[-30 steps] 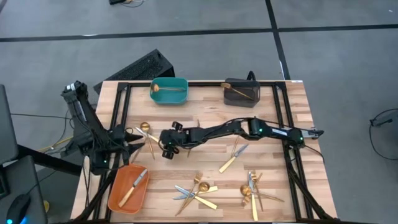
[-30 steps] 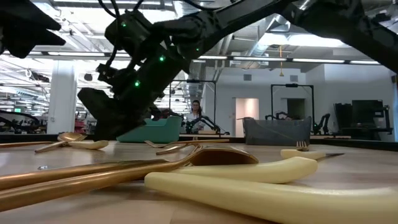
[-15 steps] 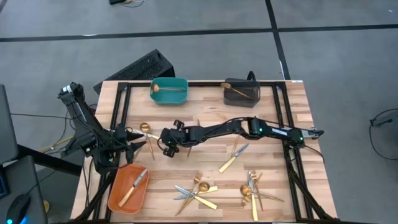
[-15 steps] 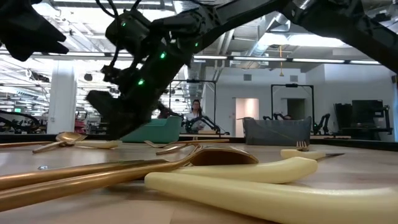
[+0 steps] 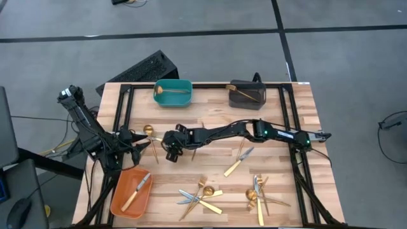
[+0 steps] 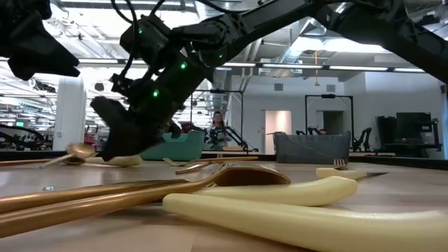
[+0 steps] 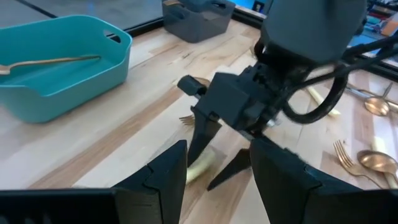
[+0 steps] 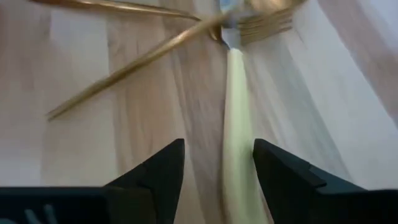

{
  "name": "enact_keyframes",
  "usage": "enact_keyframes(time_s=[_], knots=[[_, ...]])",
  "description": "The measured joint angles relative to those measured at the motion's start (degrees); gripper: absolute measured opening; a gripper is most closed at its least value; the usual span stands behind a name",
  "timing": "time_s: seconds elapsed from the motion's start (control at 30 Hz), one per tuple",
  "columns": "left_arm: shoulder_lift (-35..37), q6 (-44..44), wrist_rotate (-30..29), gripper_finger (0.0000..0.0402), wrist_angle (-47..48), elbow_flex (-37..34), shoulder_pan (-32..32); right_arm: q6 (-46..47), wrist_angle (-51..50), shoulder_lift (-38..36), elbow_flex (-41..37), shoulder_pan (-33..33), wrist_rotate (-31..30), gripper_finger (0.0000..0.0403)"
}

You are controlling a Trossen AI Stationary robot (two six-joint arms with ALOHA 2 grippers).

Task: Sort silverware by color (type)
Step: Put the yellow table knife into the orange bin

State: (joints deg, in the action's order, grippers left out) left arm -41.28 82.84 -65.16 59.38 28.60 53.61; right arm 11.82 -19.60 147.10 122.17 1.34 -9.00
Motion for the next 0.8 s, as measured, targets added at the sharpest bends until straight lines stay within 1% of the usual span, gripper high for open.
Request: enact_keyframes(time_s=[0.1,0.17,0.37,0.67,0.8], knots=[[0.0,-0.5,0.0,0.0163,0.0,0.0,-0.6,0.1,-0.2,1.3,0.0,-0.4,0.2,0.0203],[0.0,-0.5,-0.1,0.0163,0.0,0.0,-1.0,0.3,-1.6,1.2,0.1,-0.5,1.1,0.0184],[-0.1,-0.5,0.0,0.0163,0.0,0.0,-2.5,0.3,-6.0,1.0,0.2,-1.0,1.3,0.0103],[-0.1,-0.7,0.4,0.0163,0.1,0.0,-3.5,1.2,-9.2,-1.1,-0.1,-1.2,1.1,0.0102],[-0.1,-1.4,0.4,0.0163,0.1,0.0,-3.5,1.2,-12.4,-3.3,-0.1,-1.2,-2.3,0.0102]])
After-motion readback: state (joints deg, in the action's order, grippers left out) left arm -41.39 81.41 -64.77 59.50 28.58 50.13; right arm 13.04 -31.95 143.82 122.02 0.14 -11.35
